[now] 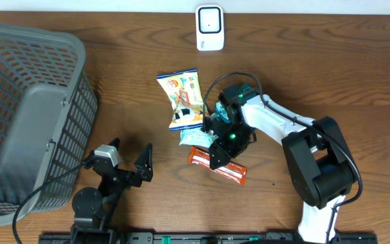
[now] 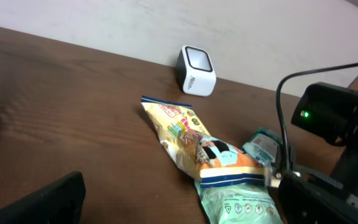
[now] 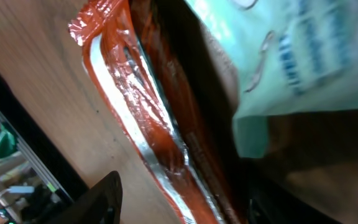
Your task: Scan the item barcode
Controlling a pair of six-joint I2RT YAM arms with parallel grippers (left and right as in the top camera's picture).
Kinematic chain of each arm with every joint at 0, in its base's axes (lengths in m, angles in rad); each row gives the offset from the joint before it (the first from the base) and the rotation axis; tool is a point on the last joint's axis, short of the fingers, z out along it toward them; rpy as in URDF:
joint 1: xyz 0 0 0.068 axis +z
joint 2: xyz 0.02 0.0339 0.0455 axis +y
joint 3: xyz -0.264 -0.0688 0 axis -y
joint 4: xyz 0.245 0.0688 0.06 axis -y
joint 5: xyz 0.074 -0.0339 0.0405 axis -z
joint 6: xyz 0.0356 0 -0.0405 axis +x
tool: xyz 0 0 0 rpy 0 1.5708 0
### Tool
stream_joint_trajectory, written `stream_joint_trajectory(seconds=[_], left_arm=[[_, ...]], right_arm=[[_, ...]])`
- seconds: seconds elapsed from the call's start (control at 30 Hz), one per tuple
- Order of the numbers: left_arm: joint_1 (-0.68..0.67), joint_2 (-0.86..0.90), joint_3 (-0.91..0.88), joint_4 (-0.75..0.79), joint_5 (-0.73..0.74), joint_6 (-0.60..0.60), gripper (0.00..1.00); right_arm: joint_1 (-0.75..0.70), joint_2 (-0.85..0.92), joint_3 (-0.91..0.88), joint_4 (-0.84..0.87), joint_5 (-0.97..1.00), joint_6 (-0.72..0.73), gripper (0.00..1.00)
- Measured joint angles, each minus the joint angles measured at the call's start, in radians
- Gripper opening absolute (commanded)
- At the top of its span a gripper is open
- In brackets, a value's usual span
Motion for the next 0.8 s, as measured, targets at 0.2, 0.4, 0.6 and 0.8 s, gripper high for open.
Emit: stream_joint_trajectory(seconds=[0.2,0.4,0.6,0.8], left_arm=[[0.000,0.000,0.000,0.000,0.000,0.000,0.99],[0.000,0.000,0.000,0.000,0.000,0.000,0.99],[0.000,0.000,0.000,0.000,0.000,0.000,0.99],[0.000,0.000,0.000,0.000,0.000,0.000,0.99]], right_arm=[[0.057,-0.024,-0.039,0.064,0.005,0.078,0.45],[0.127,-0.031,-0.041,0.113,0.095,0.148,0.01],[0.132,-0.033,-0.053,0.153,0.084,0.221,0.01],[0.097,-0.020,0.024,0.028,0.119,0.330,0.01]])
